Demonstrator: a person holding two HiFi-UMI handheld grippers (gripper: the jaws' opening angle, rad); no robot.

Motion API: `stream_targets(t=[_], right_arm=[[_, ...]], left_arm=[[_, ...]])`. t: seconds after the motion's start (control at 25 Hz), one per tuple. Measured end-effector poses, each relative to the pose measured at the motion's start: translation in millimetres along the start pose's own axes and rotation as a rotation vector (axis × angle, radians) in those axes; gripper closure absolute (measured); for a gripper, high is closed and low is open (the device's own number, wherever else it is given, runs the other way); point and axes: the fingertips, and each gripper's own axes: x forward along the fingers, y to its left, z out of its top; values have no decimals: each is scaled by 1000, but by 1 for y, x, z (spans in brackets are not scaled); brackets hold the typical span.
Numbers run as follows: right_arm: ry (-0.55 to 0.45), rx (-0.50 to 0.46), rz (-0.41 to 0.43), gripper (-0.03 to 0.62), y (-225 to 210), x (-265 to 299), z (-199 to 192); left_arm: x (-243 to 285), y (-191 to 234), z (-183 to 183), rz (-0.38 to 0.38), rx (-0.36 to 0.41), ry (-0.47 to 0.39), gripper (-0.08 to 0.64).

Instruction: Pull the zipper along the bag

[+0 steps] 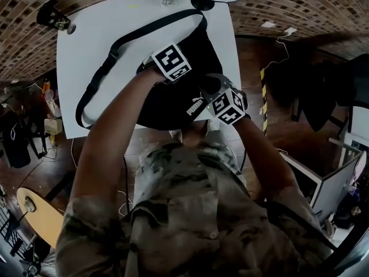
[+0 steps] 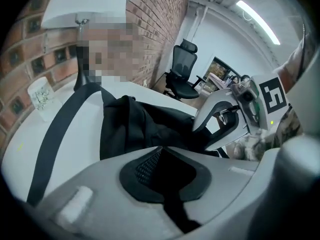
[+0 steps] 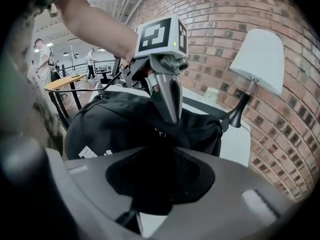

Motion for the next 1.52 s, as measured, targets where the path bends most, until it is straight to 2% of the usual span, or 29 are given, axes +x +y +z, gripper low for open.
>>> stream_targets(t=[0.12,0.16,0.24,0.32,0.6,0.88,1.52], right_arm=[[23,17,-1,480,-1,6,-6],[22,29,-1,493,-1,6,-6],[23,65,-3,561,-2,5,-8],[25,103,-4,565,-1,2,-10],[-3,145,30,568,24,-3,1],[-57,184,72,568,50,-3,29],[-129,119,254,568,128,0,73]], left_arm=[[6,1,-1,-42,-10,10,558],[6,2,-2,-57,-19,13,558],[8,2,-2,-81,-35,18,558],[10,3,-1,-92,-46,17,558],[13,7,3,-65,-68,-11,560],[15,11,4,-42,-72,-21,560],[16,11,7,-24,-83,-47,560]])
